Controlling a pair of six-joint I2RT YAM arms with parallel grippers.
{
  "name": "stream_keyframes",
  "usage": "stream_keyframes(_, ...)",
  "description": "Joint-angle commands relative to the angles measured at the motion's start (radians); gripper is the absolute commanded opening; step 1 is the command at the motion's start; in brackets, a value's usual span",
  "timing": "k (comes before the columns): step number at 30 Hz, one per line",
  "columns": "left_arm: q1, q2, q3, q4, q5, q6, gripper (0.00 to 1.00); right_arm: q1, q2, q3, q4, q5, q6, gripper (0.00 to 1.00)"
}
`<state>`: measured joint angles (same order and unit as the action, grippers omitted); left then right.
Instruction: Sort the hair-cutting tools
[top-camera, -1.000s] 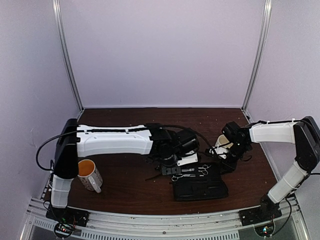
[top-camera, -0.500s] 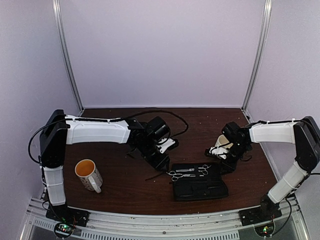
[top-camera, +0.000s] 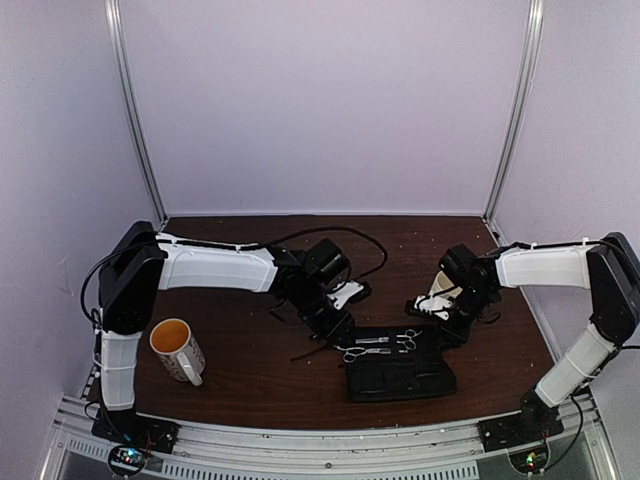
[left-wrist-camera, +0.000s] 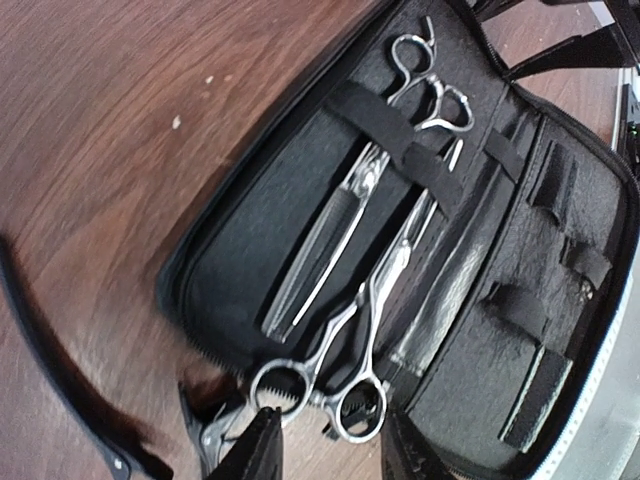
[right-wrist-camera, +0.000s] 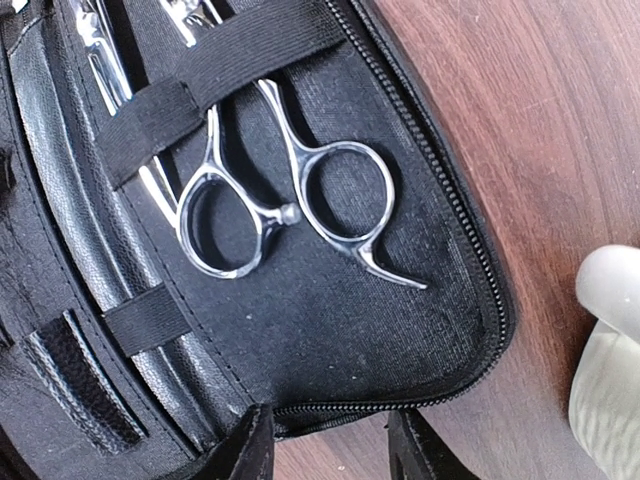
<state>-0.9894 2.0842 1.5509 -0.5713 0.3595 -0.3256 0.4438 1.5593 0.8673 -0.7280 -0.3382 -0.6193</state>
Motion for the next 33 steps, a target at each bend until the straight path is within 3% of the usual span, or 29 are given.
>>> stream_keyframes(1,-0.005,0.047,0.066,0.022,0.036,0.041,0.37,0.007,0.001,0.021,0.013,0.010,0.017,0.40)
stream_keyframes(13,-0.029,0.115,0.125,-0.045,-0.008,0.037,0.40,0.008,0.002,0.021,0.016,0.011,0.026,0.41)
stream_keyframes(20,-0.038,0.004,0.029,-0.035,-0.084,0.042,0.39,0.008,0.001,0.021,0.013,0.014,0.022,0.39)
stream_keyframes(33,-0.038,0.075,0.080,-0.048,-0.023,0.060,0.41,-0.042,-0.072,0.036,-0.053,0.080,-0.003,0.42)
